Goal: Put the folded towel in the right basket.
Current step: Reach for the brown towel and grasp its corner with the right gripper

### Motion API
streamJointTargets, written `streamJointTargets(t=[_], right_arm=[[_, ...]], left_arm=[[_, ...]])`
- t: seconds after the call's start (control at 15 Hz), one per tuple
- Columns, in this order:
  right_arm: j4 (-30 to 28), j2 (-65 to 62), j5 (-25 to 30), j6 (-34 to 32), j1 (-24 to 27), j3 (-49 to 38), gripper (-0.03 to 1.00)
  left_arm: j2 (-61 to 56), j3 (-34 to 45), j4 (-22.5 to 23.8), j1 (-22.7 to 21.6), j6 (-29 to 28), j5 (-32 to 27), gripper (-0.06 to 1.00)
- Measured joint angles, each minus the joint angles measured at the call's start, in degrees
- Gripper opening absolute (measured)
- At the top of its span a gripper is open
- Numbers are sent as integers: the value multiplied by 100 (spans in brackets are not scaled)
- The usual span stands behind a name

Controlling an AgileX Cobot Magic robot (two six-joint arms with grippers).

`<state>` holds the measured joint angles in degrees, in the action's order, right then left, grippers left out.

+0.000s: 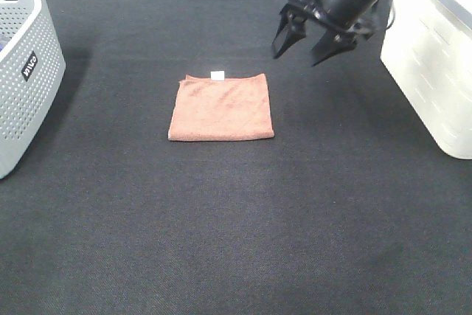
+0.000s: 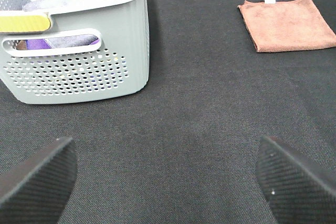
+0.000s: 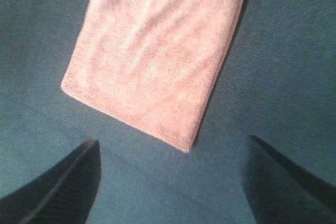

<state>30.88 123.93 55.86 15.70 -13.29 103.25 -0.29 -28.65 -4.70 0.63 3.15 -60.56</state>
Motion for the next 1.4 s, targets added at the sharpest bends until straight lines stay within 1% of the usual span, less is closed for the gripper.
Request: streamJointTargets(t=[0.13,0.33,0.4,0.53,0.67,0.8,0.87,0.93,1.0,1.13,1.27,1.4], right_arm=[[361,619,298,-6,120,544,70],[487,1289,527,6,223,1071,70],[487,1289,527,6,223,1071,70],[682,1679,481,52,223,1129,70],[871,1971,246,155,223,1152,70],[1049,2086,223,246,223,1203,70],[1238,2137,223,367,223,1215,70],[1346,2166,223,401,223,1215,68],[1346,2166,223,401,223,1215,68],[1421,2194,206,481,183,1220,62],[1421,2223,120,487,63,1220,52],[1473,2257,6,487,-6,1220,37]], left_arm=[[0,0,0,0,0,0,88],[0,0,0,0,0,0,88],[0,0,0,0,0,0,88],[0,0,0,0,0,0,88],[0,0,0,0,0,0,88],[0,0,0,0,0,0,88],[0,0,0,0,0,0,88],[0,0,0,0,0,0,88],[0,0,0,0,0,0,88],[0,0,0,0,0,0,88],[0,0,0,0,0,0,88],[0,0,0,0,0,0,88]])
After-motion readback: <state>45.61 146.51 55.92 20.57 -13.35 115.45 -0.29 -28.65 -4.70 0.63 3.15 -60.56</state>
